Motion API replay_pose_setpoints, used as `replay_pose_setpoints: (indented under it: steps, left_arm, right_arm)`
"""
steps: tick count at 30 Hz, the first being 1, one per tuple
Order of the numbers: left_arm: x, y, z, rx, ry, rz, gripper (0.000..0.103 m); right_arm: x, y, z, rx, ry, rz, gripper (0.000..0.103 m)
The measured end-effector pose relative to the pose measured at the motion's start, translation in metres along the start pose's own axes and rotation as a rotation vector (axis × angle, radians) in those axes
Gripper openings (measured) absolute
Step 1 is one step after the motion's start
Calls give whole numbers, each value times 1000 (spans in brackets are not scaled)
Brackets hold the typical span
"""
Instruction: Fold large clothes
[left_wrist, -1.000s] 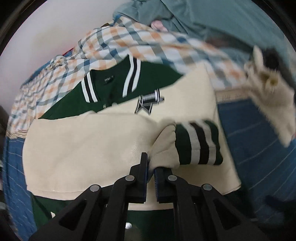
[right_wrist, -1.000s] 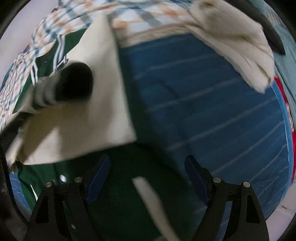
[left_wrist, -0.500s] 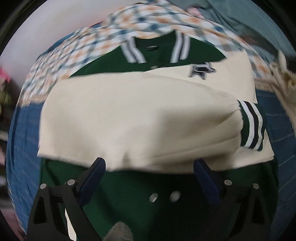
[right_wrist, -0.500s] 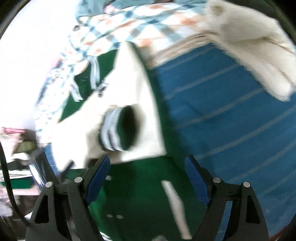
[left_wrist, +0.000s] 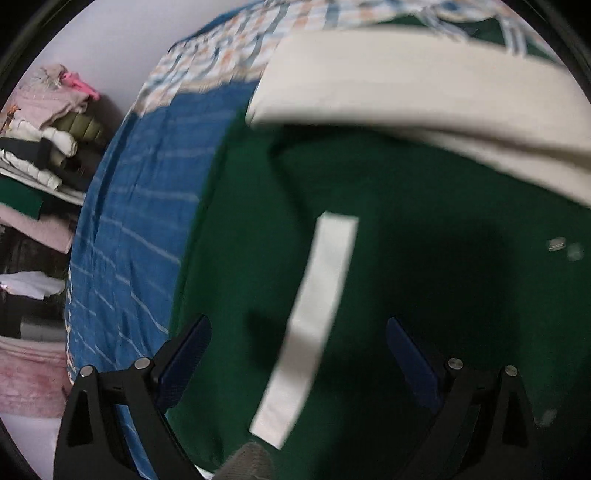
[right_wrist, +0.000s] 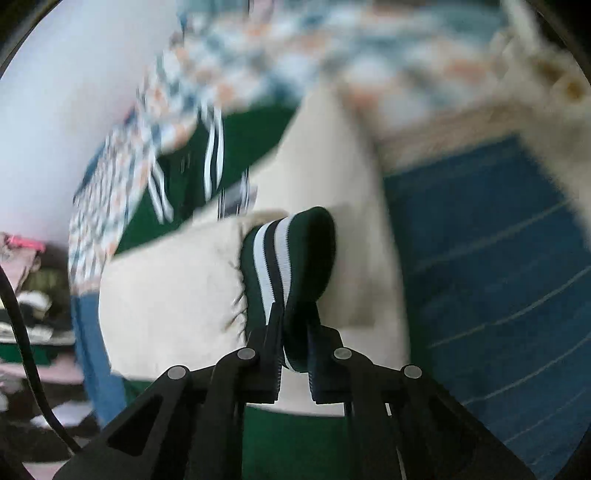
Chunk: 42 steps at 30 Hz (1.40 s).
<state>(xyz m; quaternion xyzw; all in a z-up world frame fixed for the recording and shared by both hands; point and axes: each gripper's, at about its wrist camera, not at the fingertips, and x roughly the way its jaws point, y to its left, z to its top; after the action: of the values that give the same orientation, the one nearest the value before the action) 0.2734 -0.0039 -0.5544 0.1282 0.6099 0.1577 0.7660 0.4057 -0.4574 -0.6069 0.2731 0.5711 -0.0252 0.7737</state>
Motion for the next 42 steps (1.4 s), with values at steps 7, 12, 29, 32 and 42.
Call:
replay_pose_setpoints:
  steps: [7, 12, 29, 32, 42]
  left_arm:
    - [30, 5, 4, -64, -57, -115, 103]
    - [29, 14, 18, -48, 21, -179, 103]
    - [45, 29, 84, 7, -24, 29, 103]
    - [44, 29, 79, 4, -32, 16, 103]
    - [49, 27, 85, 13, -97, -60, 103]
  right_arm:
    - [50, -30, 22, -9, 162, -94, 31]
    - [4, -37, 9, 7, 94, -74, 50]
    - [24, -84, -52, 5, 181, -246, 15]
    - [14, -128, -57, 234, 138, -202, 15]
    - [-31, -127, -52, 199, 123, -103, 19]
